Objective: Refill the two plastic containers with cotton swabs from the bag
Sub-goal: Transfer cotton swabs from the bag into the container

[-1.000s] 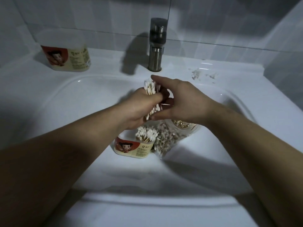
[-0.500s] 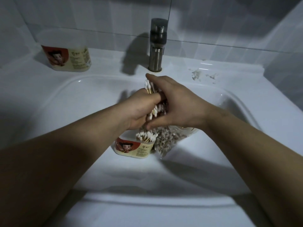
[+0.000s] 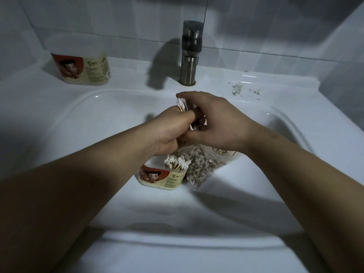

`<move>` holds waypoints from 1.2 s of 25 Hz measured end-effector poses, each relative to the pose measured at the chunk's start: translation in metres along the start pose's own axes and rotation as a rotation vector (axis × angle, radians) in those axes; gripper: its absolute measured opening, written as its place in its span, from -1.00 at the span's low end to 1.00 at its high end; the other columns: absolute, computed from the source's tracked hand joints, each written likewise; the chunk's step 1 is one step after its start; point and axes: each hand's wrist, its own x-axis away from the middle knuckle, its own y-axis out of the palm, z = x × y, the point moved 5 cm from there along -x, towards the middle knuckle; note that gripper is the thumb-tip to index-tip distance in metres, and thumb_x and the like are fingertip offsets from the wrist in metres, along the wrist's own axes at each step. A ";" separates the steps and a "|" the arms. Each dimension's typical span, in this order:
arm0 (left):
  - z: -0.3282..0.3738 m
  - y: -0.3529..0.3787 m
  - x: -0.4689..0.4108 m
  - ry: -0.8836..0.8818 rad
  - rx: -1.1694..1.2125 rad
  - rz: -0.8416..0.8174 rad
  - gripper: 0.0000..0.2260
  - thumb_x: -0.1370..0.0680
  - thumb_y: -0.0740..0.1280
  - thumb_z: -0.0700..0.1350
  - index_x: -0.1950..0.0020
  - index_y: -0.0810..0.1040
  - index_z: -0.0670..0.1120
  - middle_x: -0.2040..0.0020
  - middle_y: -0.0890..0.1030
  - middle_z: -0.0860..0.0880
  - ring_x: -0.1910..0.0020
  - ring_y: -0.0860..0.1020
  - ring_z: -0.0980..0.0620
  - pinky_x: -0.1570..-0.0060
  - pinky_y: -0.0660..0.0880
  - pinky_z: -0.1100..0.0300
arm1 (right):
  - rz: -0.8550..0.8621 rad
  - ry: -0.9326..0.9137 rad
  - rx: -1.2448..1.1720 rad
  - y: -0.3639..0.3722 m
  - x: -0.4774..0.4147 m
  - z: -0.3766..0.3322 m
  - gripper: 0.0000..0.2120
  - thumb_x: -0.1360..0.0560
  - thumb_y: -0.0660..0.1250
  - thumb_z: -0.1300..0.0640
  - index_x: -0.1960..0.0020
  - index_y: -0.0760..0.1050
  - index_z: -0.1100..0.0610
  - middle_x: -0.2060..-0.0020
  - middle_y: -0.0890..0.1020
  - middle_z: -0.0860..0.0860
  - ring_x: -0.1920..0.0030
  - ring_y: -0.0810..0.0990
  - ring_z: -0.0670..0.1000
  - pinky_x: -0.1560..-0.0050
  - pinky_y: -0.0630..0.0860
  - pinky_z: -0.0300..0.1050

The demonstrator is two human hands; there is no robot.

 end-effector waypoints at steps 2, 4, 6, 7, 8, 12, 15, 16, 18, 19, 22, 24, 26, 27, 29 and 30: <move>0.000 -0.002 0.000 -0.020 0.000 -0.007 -0.89 -0.64 0.30 -0.19 0.07 0.56 -0.10 0.25 0.57 -0.05 0.24 0.57 0.04 0.25 0.48 0.16 | -0.030 0.018 -0.031 -0.003 0.003 0.003 -0.15 -0.35 0.58 -0.03 -0.55 0.29 0.01 -0.15 0.54 -0.14 -0.04 0.50 -0.18 -0.07 0.42 -0.32; 0.001 -0.003 0.002 -0.027 0.057 -0.019 -0.89 -0.64 0.31 -0.19 0.08 0.56 -0.13 0.29 0.55 -0.05 0.35 0.57 0.07 0.40 0.49 0.21 | -0.097 0.035 -0.042 -0.003 0.005 0.006 0.01 -0.29 0.63 -0.11 -0.60 0.20 -0.03 -0.27 0.50 -0.14 -0.16 0.44 -0.23 -0.13 0.36 -0.38; 0.004 -0.002 0.004 -0.024 0.078 -0.039 -0.89 -0.64 0.32 -0.17 0.06 0.57 -0.14 0.29 0.60 -0.06 0.36 0.62 0.08 0.45 0.51 0.24 | -0.113 0.033 -0.006 -0.002 0.005 0.008 0.07 -0.28 0.64 -0.12 -0.62 0.14 -0.02 -0.35 0.49 -0.10 -0.19 0.41 -0.22 -0.16 0.33 -0.39; 0.005 -0.002 0.005 -0.022 0.083 -0.052 -0.90 -0.65 0.32 -0.16 0.02 0.59 -0.14 0.26 0.65 -0.06 0.31 0.65 0.06 0.43 0.53 0.24 | -0.098 0.028 0.013 -0.002 0.004 0.008 0.05 -0.29 0.64 -0.10 -0.62 0.15 -0.01 -0.32 0.51 -0.08 -0.15 0.43 -0.21 -0.14 0.34 -0.40; 0.006 -0.001 0.005 -0.018 0.091 -0.063 -0.91 -0.65 0.32 -0.15 -0.02 0.60 -0.14 0.24 0.68 -0.05 0.27 0.67 0.06 0.41 0.54 0.24 | -0.081 0.025 0.028 -0.003 0.003 0.008 0.03 -0.30 0.64 -0.09 -0.62 0.17 0.00 -0.28 0.52 -0.09 -0.11 0.45 -0.21 -0.10 0.34 -0.43; 0.006 -0.002 0.005 -0.024 0.083 -0.028 -0.91 -0.67 0.31 -0.10 0.00 0.56 -0.07 0.38 0.56 0.04 0.39 0.61 0.13 0.44 0.51 0.24 | -0.107 0.048 0.012 -0.006 0.005 0.008 0.05 -0.29 0.62 -0.16 -0.62 0.13 -0.04 -0.27 0.50 -0.15 -0.15 0.52 -0.15 -0.07 0.38 -0.44; 0.005 -0.015 -0.002 -0.010 0.070 0.125 -0.90 -0.65 0.34 -0.07 0.00 0.54 -0.08 0.46 0.44 0.06 0.53 0.44 0.15 0.44 0.47 0.24 | -0.120 0.199 -0.031 -0.017 0.010 0.016 -0.22 -0.37 0.53 -0.20 -0.48 0.27 -0.09 -0.14 0.58 -0.12 0.01 0.64 -0.11 0.04 0.56 -0.19; 0.005 -0.019 -0.004 0.000 0.072 0.159 -0.90 -0.64 0.35 -0.07 -0.03 0.55 -0.09 0.47 0.43 0.06 0.54 0.40 0.15 0.47 0.45 0.26 | -0.120 0.241 -0.023 -0.021 0.011 0.019 -0.44 -0.42 0.49 -0.16 -0.34 0.40 -0.08 -0.01 0.61 -0.12 0.07 0.64 -0.10 0.09 0.55 -0.16; 0.005 -0.022 -0.006 0.016 0.075 0.190 -0.88 -0.64 0.36 -0.08 -0.12 0.56 -0.10 0.46 0.43 0.06 0.54 0.39 0.16 0.50 0.42 0.28 | -0.170 0.290 0.051 -0.027 0.013 0.022 -0.87 -0.48 0.41 0.02 -0.03 0.57 -0.07 0.21 0.64 -0.13 0.14 0.65 -0.07 0.17 0.52 -0.17; 0.005 -0.022 -0.006 0.020 0.071 0.192 -0.88 -0.64 0.36 -0.08 -0.12 0.56 -0.11 0.44 0.44 0.06 0.52 0.40 0.15 0.50 0.43 0.28 | -0.236 0.319 0.098 -0.025 0.014 0.023 -0.90 -0.47 0.36 0.10 0.06 0.61 -0.07 0.26 0.66 -0.13 0.18 0.66 -0.07 0.18 0.55 -0.19; 0.003 -0.019 -0.004 0.031 0.028 0.158 -0.89 -0.63 0.37 -0.08 0.05 0.52 -0.08 0.39 0.46 0.04 0.50 0.43 0.14 0.45 0.48 0.25 | -0.518 0.372 0.229 -0.010 0.022 0.025 -0.70 -0.46 0.27 0.20 -0.04 0.65 -0.10 0.09 0.69 -0.11 0.15 0.64 -0.07 0.09 0.59 -0.15; 0.002 -0.017 -0.005 0.031 0.010 0.137 -0.86 -0.63 0.37 -0.08 0.10 0.50 -0.05 0.39 0.46 0.04 0.49 0.44 0.14 0.43 0.49 0.24 | -0.676 0.315 0.293 0.001 0.026 0.023 -0.64 -0.47 0.24 0.22 -0.16 0.59 -0.09 0.03 0.65 -0.09 0.09 0.60 -0.01 0.11 0.56 -0.09; 0.001 -0.016 -0.004 0.029 0.000 0.123 -0.86 -0.63 0.38 -0.08 0.10 0.50 -0.05 0.38 0.46 0.03 0.47 0.46 0.14 0.41 0.50 0.24 | -0.737 0.286 0.308 0.009 0.028 0.023 -0.71 -0.47 0.31 0.19 -0.16 0.54 -0.04 0.14 0.58 -0.06 0.20 0.55 -0.03 0.26 0.48 -0.11; 0.001 -0.016 -0.004 0.028 -0.011 0.119 -0.85 -0.63 0.38 -0.08 0.11 0.50 -0.05 0.37 0.47 0.03 0.47 0.46 0.14 0.40 0.51 0.24 | -0.721 0.277 0.303 0.013 0.026 0.023 -0.77 -0.48 0.34 0.15 -0.12 0.52 -0.04 0.18 0.55 -0.07 0.23 0.53 -0.05 0.28 0.44 -0.13; 0.000 -0.015 -0.004 0.031 -0.042 0.110 -0.85 -0.63 0.38 -0.08 0.11 0.50 -0.05 0.38 0.48 0.04 0.46 0.48 0.14 0.38 0.53 0.22 | -0.658 0.251 0.289 0.018 0.023 0.021 -0.91 -0.49 0.36 0.08 0.07 0.48 -0.09 0.23 0.53 -0.08 0.24 0.51 -0.04 0.28 0.40 -0.13; -0.001 -0.014 -0.005 0.034 -0.056 0.108 -0.85 -0.63 0.38 -0.08 0.11 0.51 -0.05 0.39 0.48 0.04 0.46 0.48 0.13 0.37 0.54 0.22 | -0.627 0.245 0.267 0.020 0.020 0.021 -0.87 -0.49 0.36 0.08 0.16 0.44 -0.11 0.25 0.54 -0.08 0.24 0.52 -0.03 0.29 0.41 -0.14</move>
